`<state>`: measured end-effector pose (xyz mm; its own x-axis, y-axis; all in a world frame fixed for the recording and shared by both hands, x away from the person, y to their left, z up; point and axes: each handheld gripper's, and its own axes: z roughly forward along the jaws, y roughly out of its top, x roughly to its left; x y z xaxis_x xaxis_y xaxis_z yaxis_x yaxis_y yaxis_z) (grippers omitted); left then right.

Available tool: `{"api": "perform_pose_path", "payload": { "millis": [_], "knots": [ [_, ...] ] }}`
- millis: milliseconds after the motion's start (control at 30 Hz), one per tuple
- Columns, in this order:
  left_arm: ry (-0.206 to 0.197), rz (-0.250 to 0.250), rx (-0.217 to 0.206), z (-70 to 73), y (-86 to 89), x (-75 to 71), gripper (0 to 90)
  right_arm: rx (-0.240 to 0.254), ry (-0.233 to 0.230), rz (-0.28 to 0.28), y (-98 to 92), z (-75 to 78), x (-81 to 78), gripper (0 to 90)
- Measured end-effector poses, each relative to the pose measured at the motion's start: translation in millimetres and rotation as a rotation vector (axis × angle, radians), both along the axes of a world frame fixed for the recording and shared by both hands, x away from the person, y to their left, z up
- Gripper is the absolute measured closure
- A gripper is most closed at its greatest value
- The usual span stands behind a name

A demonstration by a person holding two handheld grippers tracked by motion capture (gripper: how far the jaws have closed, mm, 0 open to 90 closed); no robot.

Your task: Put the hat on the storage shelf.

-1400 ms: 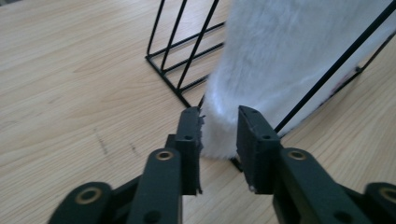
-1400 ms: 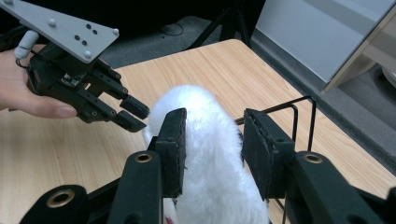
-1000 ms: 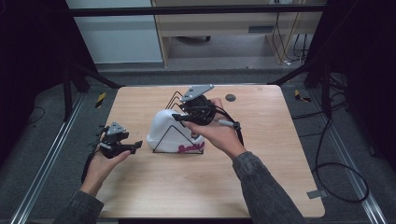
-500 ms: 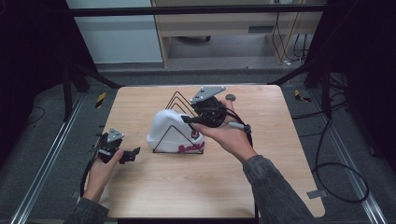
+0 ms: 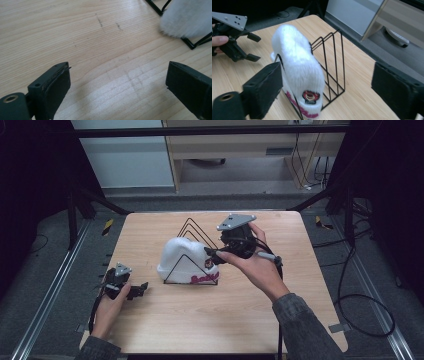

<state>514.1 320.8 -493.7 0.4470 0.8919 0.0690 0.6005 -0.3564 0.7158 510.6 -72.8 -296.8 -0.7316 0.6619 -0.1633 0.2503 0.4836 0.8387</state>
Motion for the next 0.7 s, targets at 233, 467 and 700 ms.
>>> {"api": "perform_pose_path", "payload": {
  "millis": [233,467,700],
  "knots": [
    [0.041,0.002,-0.03,-11.3,2.9,7.0,3.2,-0.002,-0.004,-0.032,-21.4,-3.3,-4.7,7.3],
    [0.026,-0.006,-0.037,-13.5,3.5,6.3,0.5,0.001,-0.021,-0.108,-55.0,-7.4,-10.8,9.5],
    [0.027,-0.008,-0.041,-13.9,3.5,7.2,0.0,0.016,-0.027,-0.154,-81.4,-12.2,-18.0,9.5]
  ]
}}
